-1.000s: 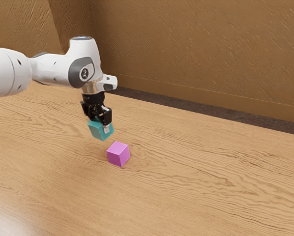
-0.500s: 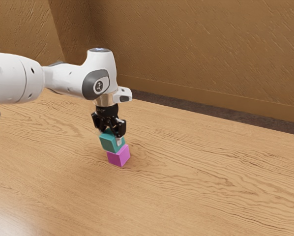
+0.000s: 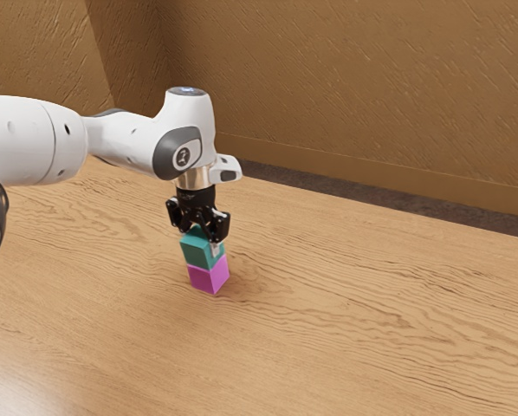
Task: Pick up the blue block with one arm, and put the blue block on the pink block with one arm
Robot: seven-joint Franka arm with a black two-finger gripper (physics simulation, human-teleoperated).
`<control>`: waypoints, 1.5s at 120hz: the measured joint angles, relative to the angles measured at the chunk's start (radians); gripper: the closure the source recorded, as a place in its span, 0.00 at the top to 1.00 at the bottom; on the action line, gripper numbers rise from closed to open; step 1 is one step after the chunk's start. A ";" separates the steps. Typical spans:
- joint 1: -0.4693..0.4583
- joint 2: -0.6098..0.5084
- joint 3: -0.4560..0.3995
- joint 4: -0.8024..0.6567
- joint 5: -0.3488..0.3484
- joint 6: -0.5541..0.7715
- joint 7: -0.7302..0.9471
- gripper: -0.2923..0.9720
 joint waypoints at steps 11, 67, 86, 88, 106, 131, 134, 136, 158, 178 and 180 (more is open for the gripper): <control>0.012 0.012 0.000 0.012 0.002 0.000 -0.009 0.52; 0.025 0.068 -0.003 0.088 0.010 0.008 -0.015 0.52; 0.026 0.061 -0.003 0.081 0.024 0.006 -0.013 0.52; 0.027 0.061 -0.003 0.080 0.024 0.006 -0.013 0.52; 0.032 0.062 -0.004 0.079 0.026 -0.005 -0.002 0.52; 0.031 0.076 -0.006 0.081 0.025 -0.015 0.012 0.52; 0.031 0.077 -0.006 0.081 0.024 -0.016 0.014 0.52; 0.030 0.078 -0.006 0.082 0.024 -0.016 0.014 0.52; 0.030 0.079 -0.007 0.082 0.022 -0.018 0.023 0.52; 0.029 0.079 -0.009 0.082 0.019 -0.020 0.030 0.55; 0.029 0.079 -0.009 0.082 0.019 -0.020 0.031 0.56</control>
